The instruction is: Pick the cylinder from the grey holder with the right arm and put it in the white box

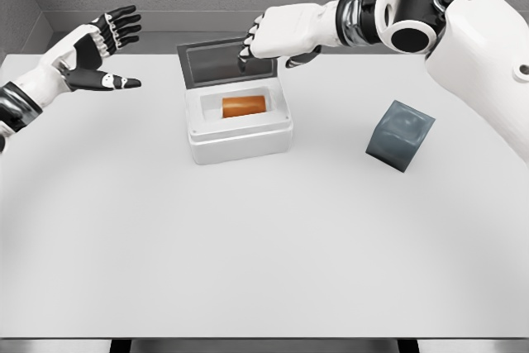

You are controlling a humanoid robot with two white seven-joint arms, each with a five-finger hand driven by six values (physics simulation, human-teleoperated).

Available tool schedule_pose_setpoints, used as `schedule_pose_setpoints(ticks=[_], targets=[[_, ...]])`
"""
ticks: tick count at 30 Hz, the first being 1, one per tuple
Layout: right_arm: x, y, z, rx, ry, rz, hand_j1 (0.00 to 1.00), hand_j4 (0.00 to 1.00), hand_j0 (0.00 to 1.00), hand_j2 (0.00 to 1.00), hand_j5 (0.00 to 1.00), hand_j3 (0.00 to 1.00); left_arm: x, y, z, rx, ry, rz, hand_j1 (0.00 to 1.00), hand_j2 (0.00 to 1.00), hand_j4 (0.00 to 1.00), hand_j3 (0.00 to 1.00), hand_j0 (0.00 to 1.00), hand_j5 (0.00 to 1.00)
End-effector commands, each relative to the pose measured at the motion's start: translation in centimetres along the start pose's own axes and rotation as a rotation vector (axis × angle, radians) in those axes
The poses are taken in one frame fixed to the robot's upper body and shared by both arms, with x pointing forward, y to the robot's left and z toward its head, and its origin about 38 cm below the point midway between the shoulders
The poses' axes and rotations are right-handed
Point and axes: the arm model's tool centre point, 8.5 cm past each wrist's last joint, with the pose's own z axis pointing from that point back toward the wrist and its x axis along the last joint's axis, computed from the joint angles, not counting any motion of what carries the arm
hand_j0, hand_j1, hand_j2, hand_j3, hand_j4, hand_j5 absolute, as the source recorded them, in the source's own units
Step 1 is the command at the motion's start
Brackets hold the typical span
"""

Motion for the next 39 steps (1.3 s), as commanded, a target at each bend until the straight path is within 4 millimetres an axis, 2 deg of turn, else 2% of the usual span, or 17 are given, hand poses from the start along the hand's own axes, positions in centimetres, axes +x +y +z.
schedule_pose_setpoints(ticks=[1,2,5,6,8,9,11,14,17,23,31,35,39], targets=[[0.4,-0.6,0.1,-0.017,-0.009,0.015,0.78,0.78,0.78,0.78,0.78,0.78,0.0,-0.2,-0.2,-0.002,-0.007,0.009,1.0,1.0,1.0,1.0,1.0,1.0],[0.5,-1.2,0.6,-0.032,-0.008,0.027,0.82,0.82,0.82,0.82,0.82,0.82,-0.1,-0.5,-0.5,-0.005,-0.01,0.015,1.0,1.0,1.0,1.0,1.0,1.0],[1.2,-2.4,4.2,-0.081,0.008,0.102,0.85,0.85,0.85,0.85,0.85,0.85,-0.3,-1.4,-1.3,-0.028,-0.011,0.021,1.0,1.0,1.0,1.0,1.0,1.0],[1.0,-1.9,6.0,-0.086,0.027,0.108,0.85,0.85,0.85,0.85,0.85,0.85,-0.3,-1.5,-1.4,-0.033,-0.01,0.021,1.0,1.0,1.0,1.0,1.0,1.0],[1.4,-0.8,7.9,-0.07,0.038,0.125,0.86,0.86,0.86,0.86,0.86,0.86,-0.4,-2.0,-1.9,-0.041,-0.012,0.026,1.0,1.0,1.0,1.0,1.0,1.0],[1.4,0.0,8.9,-0.056,0.049,0.122,0.88,0.88,0.88,0.88,0.88,0.88,-0.4,-2.3,-2.3,-0.046,-0.021,0.032,1.0,1.0,1.0,1.0,1.0,1.0],[1.0,1.5,12.5,-0.066,0.105,0.101,0.98,0.98,0.98,0.98,0.98,0.98,-0.5,-2.3,-2.6,-0.042,-0.019,0.036,1.0,1.0,1.0,1.0,1.0,1.0],[-0.1,4.1,17.9,-0.074,0.161,-0.011,0.99,0.99,0.99,0.99,0.99,0.99,-0.7,-2.2,-3.2,-0.033,-0.018,0.044,1.0,1.0,1.0,1.0,1.0,1.0],[-0.5,5.1,21.3,-0.101,0.188,-0.091,1.0,1.0,1.0,1.0,1.0,1.0,-1.0,-2.4,-3.6,-0.029,-0.015,0.058,1.0,1.0,1.0,1.0,1.0,1.0],[1.4,9.5,21.2,-0.14,0.095,-0.308,1.0,1.0,1.0,1.0,1.0,1.0,-1.8,-3.4,-4.5,-0.039,-0.001,0.063,1.0,1.0,1.0,1.0,1.0,1.0],[1.6,10.0,21.1,-0.136,0.091,-0.324,1.0,1.0,1.0,1.0,1.0,1.0,-2.0,-4.7,-5.7,-0.06,-0.009,0.069,1.0,1.0,1.0,1.0,1.0,1.0],[1.6,9.9,21.0,-0.138,0.089,-0.324,1.0,1.0,1.0,1.0,1.0,1.0,-2.1,-5.1,-5.7,-0.069,-0.013,0.072,1.0,1.0,1.0,1.0,1.0,1.0],[1.6,9.9,20.9,-0.139,0.087,-0.323,1.0,1.0,1.0,1.0,1.0,1.0,-1.2,-5.8,-5.5,-0.094,-0.044,0.057,1.0,1.0,1.0,1.0,1.0,1.0]])
